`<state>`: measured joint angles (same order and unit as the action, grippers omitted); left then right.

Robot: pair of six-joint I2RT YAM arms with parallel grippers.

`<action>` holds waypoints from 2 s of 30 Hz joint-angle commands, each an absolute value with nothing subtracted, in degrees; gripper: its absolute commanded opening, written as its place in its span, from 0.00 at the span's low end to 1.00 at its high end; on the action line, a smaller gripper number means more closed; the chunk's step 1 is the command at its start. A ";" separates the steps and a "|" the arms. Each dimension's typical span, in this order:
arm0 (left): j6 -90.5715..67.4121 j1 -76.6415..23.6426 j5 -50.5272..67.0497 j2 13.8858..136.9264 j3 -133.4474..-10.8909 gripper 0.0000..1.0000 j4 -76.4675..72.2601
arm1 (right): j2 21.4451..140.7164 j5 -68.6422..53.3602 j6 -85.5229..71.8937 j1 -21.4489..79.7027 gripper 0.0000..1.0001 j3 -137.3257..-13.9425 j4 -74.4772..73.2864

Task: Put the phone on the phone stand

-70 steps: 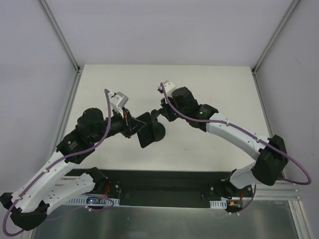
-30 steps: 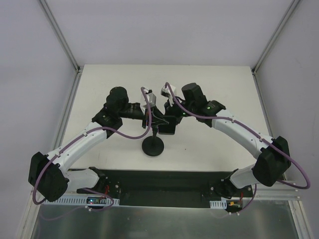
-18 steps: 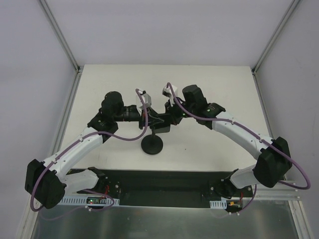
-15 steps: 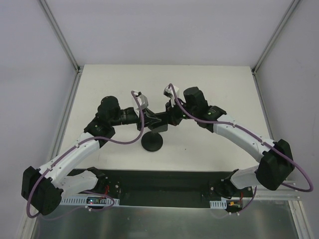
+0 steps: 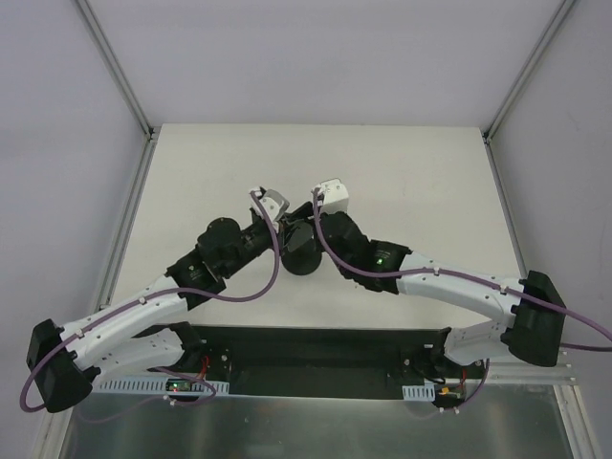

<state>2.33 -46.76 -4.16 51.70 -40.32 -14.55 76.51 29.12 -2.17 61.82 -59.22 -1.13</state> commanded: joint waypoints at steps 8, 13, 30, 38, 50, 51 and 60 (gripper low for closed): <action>6.07 -45.79 -31.20 59.50 -38.76 0.00 -28.65 | 71.23 47.65 -14.69 76.64 0.81 -62.77 -7.38; 5.45 -45.09 -29.62 58.27 -39.02 0.00 -27.16 | 57.94 40.18 -9.51 75.68 0.90 -51.87 -8.26; 0.09 -3.70 14.82 64.68 -50.00 0.00 -27.60 | 24.17 39.02 -12.05 71.90 0.91 -35.86 -27.77; -5.71 1.49 19.60 67.41 -50.36 0.05 -28.92 | 23.99 40.52 -10.46 71.89 0.92 -38.93 -30.32; -17.04 1.58 16.51 55.48 -55.02 0.93 -1.78 | 28.92 50.79 -14.86 71.89 1.00 -53.50 -48.06; -17.31 1.58 18.00 53.72 -55.37 0.93 -0.28 | 28.83 51.58 -14.33 71.89 1.00 -54.92 -50.95; -25.48 1.58 42.08 40.78 -69.07 0.97 11.43 | 25.67 58.80 -1.25 71.89 0.97 -74.51 -54.60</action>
<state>-19.25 1.23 27.49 42.78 -61.17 7.79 27.31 53.12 -9.08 72.07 -66.24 -53.30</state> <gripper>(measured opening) 0.969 0.967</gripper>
